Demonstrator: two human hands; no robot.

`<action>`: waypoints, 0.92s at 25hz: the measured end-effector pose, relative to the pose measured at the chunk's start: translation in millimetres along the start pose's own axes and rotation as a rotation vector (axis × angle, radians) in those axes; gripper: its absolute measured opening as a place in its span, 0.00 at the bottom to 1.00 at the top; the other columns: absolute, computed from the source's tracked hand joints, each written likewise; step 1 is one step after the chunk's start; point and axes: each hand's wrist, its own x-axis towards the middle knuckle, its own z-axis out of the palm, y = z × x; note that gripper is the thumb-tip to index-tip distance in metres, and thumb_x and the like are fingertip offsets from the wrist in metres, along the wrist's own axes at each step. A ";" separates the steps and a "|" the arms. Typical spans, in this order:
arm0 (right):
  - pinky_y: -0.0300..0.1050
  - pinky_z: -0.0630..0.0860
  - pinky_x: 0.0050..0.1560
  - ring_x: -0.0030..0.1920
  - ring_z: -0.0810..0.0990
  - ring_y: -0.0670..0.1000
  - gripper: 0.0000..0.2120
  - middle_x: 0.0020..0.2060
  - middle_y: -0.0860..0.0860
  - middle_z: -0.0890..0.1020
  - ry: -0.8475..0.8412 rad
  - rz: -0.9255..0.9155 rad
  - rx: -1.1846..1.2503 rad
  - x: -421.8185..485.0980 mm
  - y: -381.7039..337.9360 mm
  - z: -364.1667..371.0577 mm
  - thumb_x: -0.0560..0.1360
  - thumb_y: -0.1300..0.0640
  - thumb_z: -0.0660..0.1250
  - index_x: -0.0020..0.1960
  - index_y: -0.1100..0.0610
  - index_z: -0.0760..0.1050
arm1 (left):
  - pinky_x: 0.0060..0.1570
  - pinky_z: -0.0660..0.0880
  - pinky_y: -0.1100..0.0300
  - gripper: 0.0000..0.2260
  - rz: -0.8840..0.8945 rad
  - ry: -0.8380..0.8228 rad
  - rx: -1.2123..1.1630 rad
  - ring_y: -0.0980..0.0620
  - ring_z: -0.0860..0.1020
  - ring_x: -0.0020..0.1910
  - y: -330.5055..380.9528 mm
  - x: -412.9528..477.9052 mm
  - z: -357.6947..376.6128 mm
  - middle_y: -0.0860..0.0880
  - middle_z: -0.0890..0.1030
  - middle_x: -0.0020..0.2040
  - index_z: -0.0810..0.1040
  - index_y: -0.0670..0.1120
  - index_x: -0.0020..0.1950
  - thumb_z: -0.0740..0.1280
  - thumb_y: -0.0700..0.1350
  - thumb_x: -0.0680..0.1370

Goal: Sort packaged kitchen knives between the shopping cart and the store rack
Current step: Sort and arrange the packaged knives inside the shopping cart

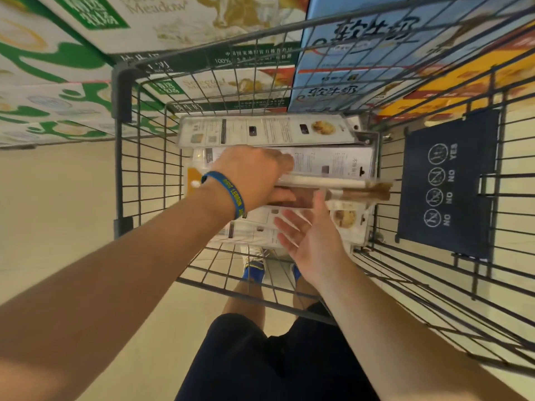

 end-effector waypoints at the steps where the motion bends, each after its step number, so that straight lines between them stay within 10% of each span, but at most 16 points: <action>1: 0.47 0.83 0.42 0.50 0.88 0.52 0.32 0.52 0.53 0.88 -0.027 -0.022 0.053 1.9 -2.3 1.6 0.73 0.25 0.62 0.60 0.51 0.79 | 0.35 0.70 0.55 0.23 0.043 0.010 -0.009 0.44 0.81 0.43 4.4 3.6 -2.0 0.50 0.82 0.49 0.75 0.50 0.55 0.63 0.68 0.74; 8: 0.44 0.82 0.35 0.41 0.84 0.53 0.15 0.32 0.51 0.84 0.037 -0.049 0.024 34.6 -33.8 8.0 0.75 0.44 0.71 0.38 0.55 0.79 | 0.34 0.78 0.54 0.12 0.061 0.226 -0.074 0.44 0.81 0.34 22.9 -20.2 20.7 0.47 0.82 0.38 0.82 0.45 0.47 0.75 0.53 0.72; 14: 0.45 0.81 0.44 0.46 0.88 0.47 0.36 0.45 0.47 0.89 -0.181 -0.185 -0.298 57.7 -53.4 38.3 0.65 0.24 0.69 0.59 0.51 0.82 | 0.45 0.73 0.49 0.20 -0.279 0.175 0.016 0.43 0.82 0.39 -12.6 -11.7 26.6 0.48 0.83 0.41 0.79 0.49 0.57 0.60 0.63 0.79; 18: 0.39 0.82 0.37 0.37 0.87 0.47 0.17 0.44 0.53 0.87 -0.085 -0.165 -0.213 81.0 -49.6 53.7 0.77 0.47 0.74 0.56 0.59 0.79 | 0.56 0.70 0.44 0.19 -0.564 0.105 -0.055 0.40 0.76 0.56 -41.4 -0.3 31.5 0.45 0.79 0.57 0.75 0.54 0.69 0.62 0.59 0.80; 23: 0.38 0.82 0.39 0.39 0.88 0.47 0.03 0.45 0.54 0.87 -0.113 -0.198 -0.029 93.7 -62.2 68.8 0.81 0.60 0.69 0.50 0.59 0.78 | 0.41 0.73 0.48 0.09 -0.259 0.399 -0.137 0.42 0.77 0.41 -19.8 -17.6 50.7 0.43 0.80 0.43 0.82 0.44 0.49 0.65 0.47 0.79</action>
